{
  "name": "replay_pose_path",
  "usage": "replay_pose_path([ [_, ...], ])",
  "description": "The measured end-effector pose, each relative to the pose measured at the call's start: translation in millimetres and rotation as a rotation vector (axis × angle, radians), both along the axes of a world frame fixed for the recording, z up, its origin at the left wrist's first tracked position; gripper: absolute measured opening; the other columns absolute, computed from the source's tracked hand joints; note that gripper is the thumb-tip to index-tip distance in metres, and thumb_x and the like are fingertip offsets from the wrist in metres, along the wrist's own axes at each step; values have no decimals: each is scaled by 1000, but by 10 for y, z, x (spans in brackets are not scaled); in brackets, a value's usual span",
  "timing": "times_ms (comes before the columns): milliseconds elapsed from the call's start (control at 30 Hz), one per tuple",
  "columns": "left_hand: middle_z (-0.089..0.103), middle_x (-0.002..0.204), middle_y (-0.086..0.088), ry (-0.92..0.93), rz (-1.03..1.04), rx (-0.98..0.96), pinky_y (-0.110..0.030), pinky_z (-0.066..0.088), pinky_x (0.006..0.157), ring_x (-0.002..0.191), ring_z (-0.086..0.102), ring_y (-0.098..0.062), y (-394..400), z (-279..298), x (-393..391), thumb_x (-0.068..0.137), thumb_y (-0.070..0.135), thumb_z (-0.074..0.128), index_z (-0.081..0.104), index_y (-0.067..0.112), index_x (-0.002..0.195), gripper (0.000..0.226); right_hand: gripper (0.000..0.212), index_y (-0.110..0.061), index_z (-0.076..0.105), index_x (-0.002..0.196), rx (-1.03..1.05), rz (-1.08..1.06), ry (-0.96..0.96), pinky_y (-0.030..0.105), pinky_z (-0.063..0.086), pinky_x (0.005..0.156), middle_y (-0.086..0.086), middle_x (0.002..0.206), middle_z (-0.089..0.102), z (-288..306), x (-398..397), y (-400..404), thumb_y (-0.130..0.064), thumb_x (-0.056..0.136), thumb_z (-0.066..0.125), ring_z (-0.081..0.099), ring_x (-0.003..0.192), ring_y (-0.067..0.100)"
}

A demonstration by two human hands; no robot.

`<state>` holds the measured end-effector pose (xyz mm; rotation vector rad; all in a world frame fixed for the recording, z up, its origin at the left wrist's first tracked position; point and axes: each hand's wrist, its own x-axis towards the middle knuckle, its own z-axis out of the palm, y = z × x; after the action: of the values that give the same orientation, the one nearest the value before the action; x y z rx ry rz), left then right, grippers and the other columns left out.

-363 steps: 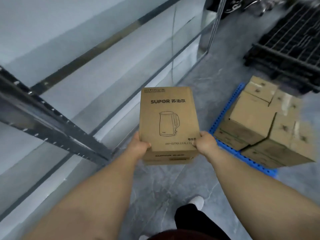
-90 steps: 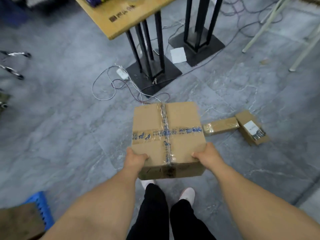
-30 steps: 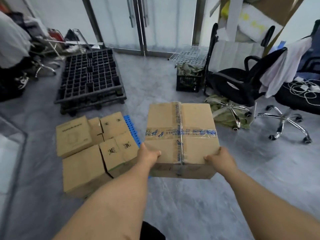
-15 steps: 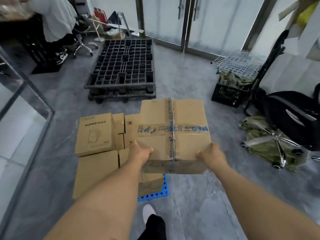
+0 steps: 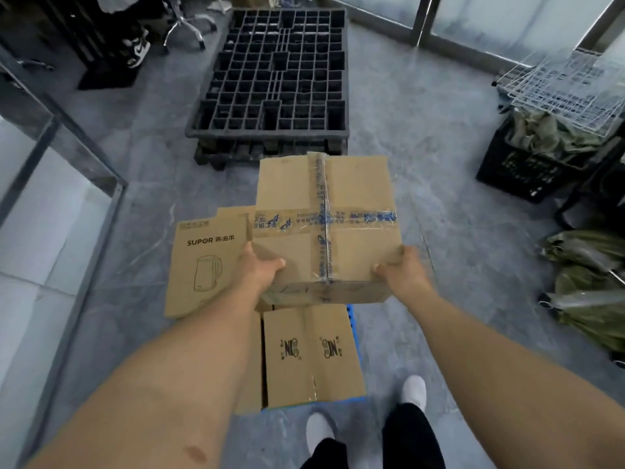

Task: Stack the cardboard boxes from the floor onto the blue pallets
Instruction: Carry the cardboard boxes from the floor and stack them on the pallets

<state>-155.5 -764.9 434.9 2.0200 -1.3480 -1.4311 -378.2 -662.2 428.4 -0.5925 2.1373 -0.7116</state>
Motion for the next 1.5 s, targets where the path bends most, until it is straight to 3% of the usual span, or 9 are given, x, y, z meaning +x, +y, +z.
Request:
replay_pose_path([
  [67, 43, 142, -10, -35, 7, 10, -38, 37, 106, 127, 45, -28, -239, -177, 16, 78, 19, 73, 21, 15, 147, 87, 65, -13, 31, 137, -11, 22, -4, 41, 49, 88, 11, 123, 54, -192, -14, -261, -23, 83, 65, 54, 108, 29],
  [267, 44, 141, -8, -137, 33, 65, -45, 37, 107, 126, 46, -29, -636, -701, 139, 78, 22, 73, 25, 18, 145, 83, 57, -15, 35, 131, -30, 103, -43, 31, 41, 70, 3, 108, 54, -827, 39, -765, -24, 83, 65, 50, 89, 20],
  [467, 56, 126, -7, -211, 47, 102, -43, 42, 102, 116, 53, -28, -679, -1283, 264, 77, 20, 73, 44, 17, 128, 59, 57, -18, 34, 132, 28, 133, -121, 31, 41, 75, -6, 96, 49, -1457, 144, -925, -23, 84, 65, 49, 89, 17],
  [600, 53, 131, -7, -263, 37, 120, -46, 40, 104, 119, 51, -29, -663, -1585, 282, 78, 25, 73, 37, 17, 136, 69, 55, -19, 33, 133, 69, 139, -133, 28, 39, 73, -6, 100, 49, -1751, 171, -889, -25, 87, 62, 47, 89, 15],
  [800, 47, 138, -7, -324, 1, 137, -47, 33, 108, 127, 44, -29, -696, -1963, 300, 77, 31, 71, 31, 19, 142, 77, 52, -20, 32, 134, 107, 138, -141, 18, 34, 55, -8, 94, 45, -2068, 183, -858, -23, 90, 59, 46, 75, 8],
  [933, 44, 141, -7, -340, -18, 150, -49, 31, 109, 130, 40, -30, -646, -2184, 327, 79, 32, 69, 28, 19, 143, 77, 50, -21, 33, 134, 111, 128, -143, 23, 36, 65, -8, 95, 46, -2246, 202, -797, -21, 91, 57, 45, 81, 11],
  [1100, 30, 150, -7, -450, -83, 123, -49, 24, 113, 138, 27, -28, -564, -2374, 322, 80, 31, 68, 27, 15, 144, 77, 52, -21, 29, 137, 135, 114, -148, 19, 34, 57, -10, 93, 45, -2465, 249, -721, -18, 92, 55, 45, 80, 9],
  [1267, 4, 157, -1, -635, -204, 124, -43, 11, 118, 143, 8, -25, -468, -2438, 320, 85, 18, 61, 19, 17, 148, 75, 57, -23, 24, 142, 174, 134, -149, 32, 41, 79, -3, 108, 46, -2568, 297, -674, -18, 93, 53, 47, 94, 17],
  [1500, -15, 156, -4, -705, -284, 137, -42, -2, 118, 144, -11, -25, -388, -2509, 248, 86, 11, 55, 20, 20, 147, 71, 55, -22, 26, 141, 220, 231, -86, 30, 38, 68, -2, 101, 47, -2672, 341, -705, -8, 92, 48, 48, 86, 17],
])
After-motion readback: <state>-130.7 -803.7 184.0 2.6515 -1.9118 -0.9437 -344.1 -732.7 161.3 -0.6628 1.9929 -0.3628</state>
